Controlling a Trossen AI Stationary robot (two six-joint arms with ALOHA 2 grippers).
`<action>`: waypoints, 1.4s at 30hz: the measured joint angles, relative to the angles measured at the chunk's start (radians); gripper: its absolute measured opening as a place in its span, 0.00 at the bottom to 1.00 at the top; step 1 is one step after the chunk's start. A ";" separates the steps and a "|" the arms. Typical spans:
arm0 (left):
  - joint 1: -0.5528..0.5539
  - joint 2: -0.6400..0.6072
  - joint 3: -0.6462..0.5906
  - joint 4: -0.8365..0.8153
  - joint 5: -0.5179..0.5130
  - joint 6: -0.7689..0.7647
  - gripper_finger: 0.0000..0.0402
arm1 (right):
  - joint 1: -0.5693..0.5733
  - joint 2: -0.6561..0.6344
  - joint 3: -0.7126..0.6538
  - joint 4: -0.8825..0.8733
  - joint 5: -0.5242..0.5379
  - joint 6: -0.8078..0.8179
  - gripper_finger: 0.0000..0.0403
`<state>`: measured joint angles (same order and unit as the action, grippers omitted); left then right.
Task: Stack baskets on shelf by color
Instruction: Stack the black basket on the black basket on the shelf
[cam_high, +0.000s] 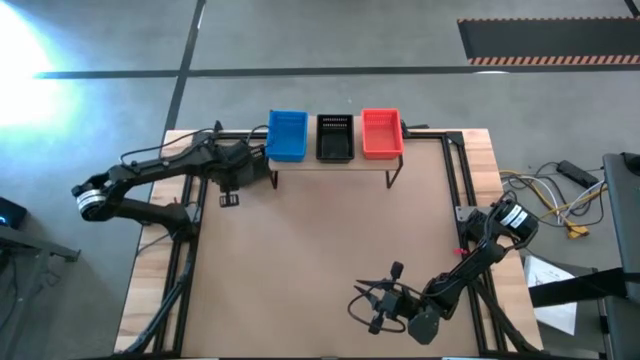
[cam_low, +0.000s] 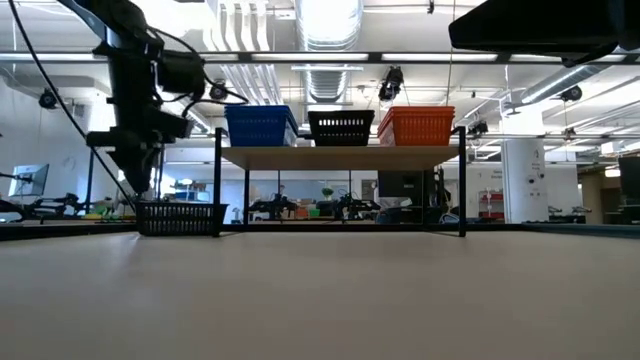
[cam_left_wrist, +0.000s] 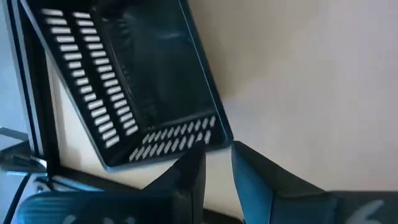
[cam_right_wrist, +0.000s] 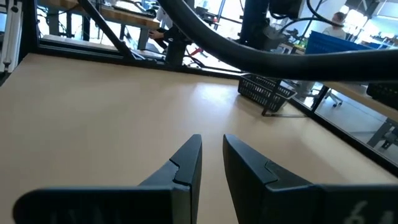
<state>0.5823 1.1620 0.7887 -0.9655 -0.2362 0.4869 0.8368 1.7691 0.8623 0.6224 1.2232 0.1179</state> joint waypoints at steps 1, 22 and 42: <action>0.002 0.013 -0.003 0.018 0.000 -0.001 0.15 | 0.000 0.000 0.000 -0.003 0.000 0.005 0.15; 0.046 0.193 -0.005 0.126 0.027 -0.088 0.29 | 0.000 0.000 0.000 -0.021 0.000 0.024 0.15; 0.043 0.005 0.149 -0.144 -0.026 -0.411 0.01 | 0.000 0.000 0.000 -0.043 0.000 0.058 0.15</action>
<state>0.6258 1.1666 0.9375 -1.1098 -0.2620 0.0757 0.8368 1.7691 0.8623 0.5793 1.2228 0.1756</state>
